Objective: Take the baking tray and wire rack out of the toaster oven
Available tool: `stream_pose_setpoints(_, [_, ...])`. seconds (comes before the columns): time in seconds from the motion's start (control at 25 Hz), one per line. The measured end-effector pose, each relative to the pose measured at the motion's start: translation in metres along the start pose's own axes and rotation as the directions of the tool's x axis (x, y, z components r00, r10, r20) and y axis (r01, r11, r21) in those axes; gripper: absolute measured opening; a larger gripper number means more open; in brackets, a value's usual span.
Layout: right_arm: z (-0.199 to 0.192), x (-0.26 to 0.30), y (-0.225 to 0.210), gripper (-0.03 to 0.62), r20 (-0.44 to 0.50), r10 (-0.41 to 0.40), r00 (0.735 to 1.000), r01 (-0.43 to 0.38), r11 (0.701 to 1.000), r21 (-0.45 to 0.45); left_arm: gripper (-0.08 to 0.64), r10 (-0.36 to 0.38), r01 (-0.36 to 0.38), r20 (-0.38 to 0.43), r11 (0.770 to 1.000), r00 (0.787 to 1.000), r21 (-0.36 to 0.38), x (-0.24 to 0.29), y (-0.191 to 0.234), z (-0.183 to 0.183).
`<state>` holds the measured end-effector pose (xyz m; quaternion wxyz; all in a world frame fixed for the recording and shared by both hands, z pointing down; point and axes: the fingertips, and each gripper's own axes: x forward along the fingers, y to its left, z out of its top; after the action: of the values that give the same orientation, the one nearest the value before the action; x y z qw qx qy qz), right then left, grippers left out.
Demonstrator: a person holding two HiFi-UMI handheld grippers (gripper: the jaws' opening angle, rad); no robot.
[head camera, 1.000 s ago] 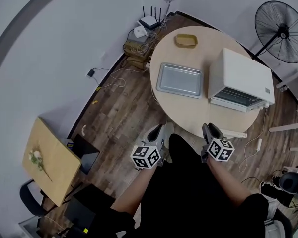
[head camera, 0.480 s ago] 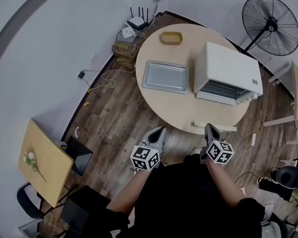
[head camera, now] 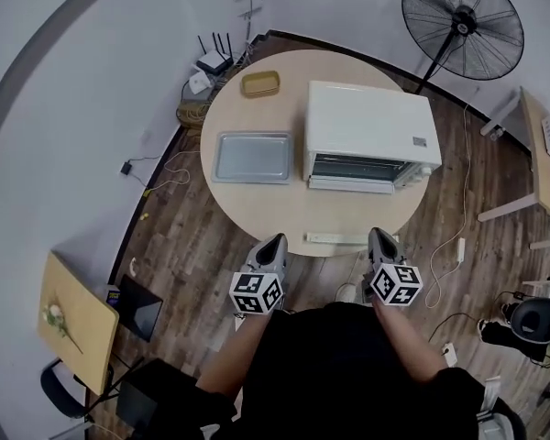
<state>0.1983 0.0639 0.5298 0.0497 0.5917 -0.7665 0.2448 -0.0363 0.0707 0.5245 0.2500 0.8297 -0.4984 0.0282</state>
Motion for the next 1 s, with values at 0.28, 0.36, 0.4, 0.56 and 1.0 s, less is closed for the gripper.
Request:
stream_pose_setpoints(0.28, [0.017,-0.008,-0.090,0.002,-0.006,0.045,0.999,-0.045,0.999,0.016,0.018,0.068,-0.068,0.002,0.998,0.998,-0.006,0.063,-0.070,-0.019])
stream_pose_setpoints(0.36, [0.021,-0.008,-0.106,0.002,-0.007,0.075,0.997,-0.075,0.997,0.015,0.018,0.100,-0.100,0.005,0.995,0.995,-0.005,0.077,-0.083,-0.023])
stream_pose_setpoints(0.4, [0.023,-0.007,-0.113,0.002,-0.008,0.092,0.996,-0.092,0.996,0.017,0.018,0.117,-0.117,0.009,0.993,0.993,-0.011,0.084,-0.088,-0.025])
stream_pose_setpoints(0.56, [0.028,0.007,-0.130,0.002,-0.005,0.150,0.989,-0.150,0.988,0.044,0.020,0.155,-0.153,0.024,0.986,0.988,-0.067,0.113,-0.100,-0.027])
stream_pose_setpoints(1.0, [0.029,0.077,-0.122,0.002,0.028,0.223,0.974,-0.223,0.945,0.241,0.020,-0.016,0.021,0.026,0.978,1.000,-0.209,0.207,-0.088,-0.017])
